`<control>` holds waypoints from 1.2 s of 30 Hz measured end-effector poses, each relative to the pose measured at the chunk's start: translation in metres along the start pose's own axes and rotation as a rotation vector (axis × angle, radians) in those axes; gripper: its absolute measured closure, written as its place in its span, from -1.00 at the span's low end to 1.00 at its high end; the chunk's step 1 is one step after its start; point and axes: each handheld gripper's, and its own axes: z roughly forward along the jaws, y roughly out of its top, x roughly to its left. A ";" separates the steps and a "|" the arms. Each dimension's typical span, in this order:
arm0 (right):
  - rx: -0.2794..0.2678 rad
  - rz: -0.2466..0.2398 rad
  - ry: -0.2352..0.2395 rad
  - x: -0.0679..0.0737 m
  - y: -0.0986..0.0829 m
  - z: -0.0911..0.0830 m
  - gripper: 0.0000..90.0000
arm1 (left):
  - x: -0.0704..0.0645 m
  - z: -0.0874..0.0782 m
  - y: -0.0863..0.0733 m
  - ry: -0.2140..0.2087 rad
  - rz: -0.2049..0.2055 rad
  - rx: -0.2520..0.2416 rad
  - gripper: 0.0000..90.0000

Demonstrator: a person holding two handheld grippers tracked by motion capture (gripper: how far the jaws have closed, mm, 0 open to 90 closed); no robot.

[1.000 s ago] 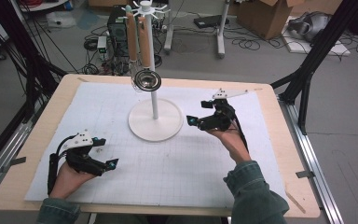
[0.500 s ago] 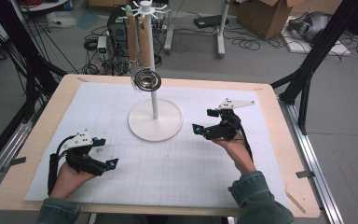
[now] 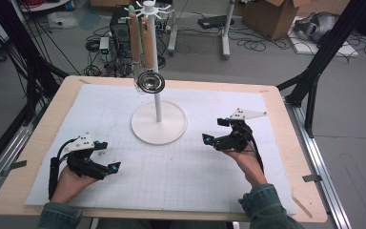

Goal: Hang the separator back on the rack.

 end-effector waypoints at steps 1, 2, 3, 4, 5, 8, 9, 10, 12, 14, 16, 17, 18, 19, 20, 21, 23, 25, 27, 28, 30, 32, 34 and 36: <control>-0.001 0.002 -0.003 0.000 -0.002 -0.001 -0.98 | 0.000 0.000 0.000 0.000 0.000 0.000 -0.96; -0.004 0.003 -0.004 0.000 -0.004 -0.002 -0.98 | 0.000 0.000 0.000 0.000 0.000 0.001 -0.96; -0.001 0.006 -0.006 0.001 -0.006 -0.003 -0.98 | -0.001 0.000 0.000 -0.002 -0.002 0.001 -0.96; -0.001 0.005 -0.007 0.001 -0.008 -0.004 -0.98 | -0.001 0.000 0.000 -0.002 -0.001 0.003 -0.96; 0.006 0.011 -0.013 0.001 -0.010 -0.005 -0.98 | -0.001 0.000 0.000 -0.002 -0.002 0.001 -0.96; 0.000 0.016 -0.023 0.000 -0.016 -0.008 -0.98 | 0.000 0.000 -0.001 -0.002 -0.002 0.004 -0.96; 0.001 0.020 -0.025 0.000 -0.018 -0.009 -0.98 | 0.000 0.000 -0.001 -0.001 -0.003 0.005 -0.96; 0.003 0.021 -0.028 0.000 -0.020 -0.010 -0.98 | 0.000 0.001 -0.001 -0.001 -0.004 0.006 -0.96; -0.001 0.028 -0.037 0.000 -0.023 -0.012 -0.98 | -0.001 0.000 -0.002 -0.001 -0.006 0.008 -0.96; -0.006 0.029 -0.045 0.000 -0.027 -0.014 -0.98 | -0.001 0.000 -0.002 -0.001 -0.004 0.009 -0.96; -0.007 0.030 -0.051 -0.001 -0.031 -0.016 -0.98 | -0.001 0.001 -0.002 -0.004 -0.007 0.009 -0.96; -0.006 0.039 -0.053 -0.001 -0.033 -0.017 -0.98 | -0.001 0.001 -0.002 -0.004 -0.006 0.011 -0.96; -0.006 0.042 -0.053 -0.002 -0.036 -0.018 -0.98 | -0.001 0.001 -0.003 -0.005 -0.006 0.012 -0.96; -0.005 0.041 -0.059 -0.002 -0.038 -0.019 -0.98 | -0.001 0.001 -0.003 -0.006 -0.004 0.014 -0.96; -0.004 0.046 -0.062 -0.002 -0.040 -0.020 -0.98 | -0.001 0.001 -0.003 -0.005 -0.007 0.012 -0.96; -0.007 0.048 -0.065 -0.003 -0.042 -0.021 -0.98 | -0.001 0.001 -0.003 -0.008 -0.008 0.013 -0.96; -0.010 0.052 -0.072 -0.003 -0.045 -0.024 -0.98 | -0.001 0.002 -0.003 -0.006 -0.008 0.014 -0.96; -0.007 0.056 -0.078 -0.003 -0.048 -0.026 -0.98 | -0.001 0.002 -0.003 -0.005 -0.004 0.016 -0.96; -0.004 0.061 -0.084 -0.003 -0.052 -0.028 -0.98 | -0.001 0.002 -0.004 -0.005 -0.006 0.018 -0.96; -0.002 0.063 -0.084 -0.003 -0.054 -0.029 -0.98 | -0.001 0.002 -0.004 -0.004 -0.007 0.019 -0.96; -0.001 0.064 -0.091 -0.004 -0.058 -0.031 -0.98 | -0.001 0.002 -0.005 -0.008 -0.009 0.019 -0.96; -0.004 0.067 -0.093 -0.005 -0.061 -0.033 -0.98 | -0.001 0.002 -0.005 -0.008 -0.010 0.020 -0.96; -0.007 0.069 -0.097 -0.005 -0.065 -0.035 -0.98 | -0.002 0.003 -0.006 -0.009 -0.012 0.023 -0.96; -0.002 0.063 -0.103 -0.004 -0.068 -0.036 -0.98 | -0.002 0.003 -0.006 -0.009 -0.012 0.024 -0.96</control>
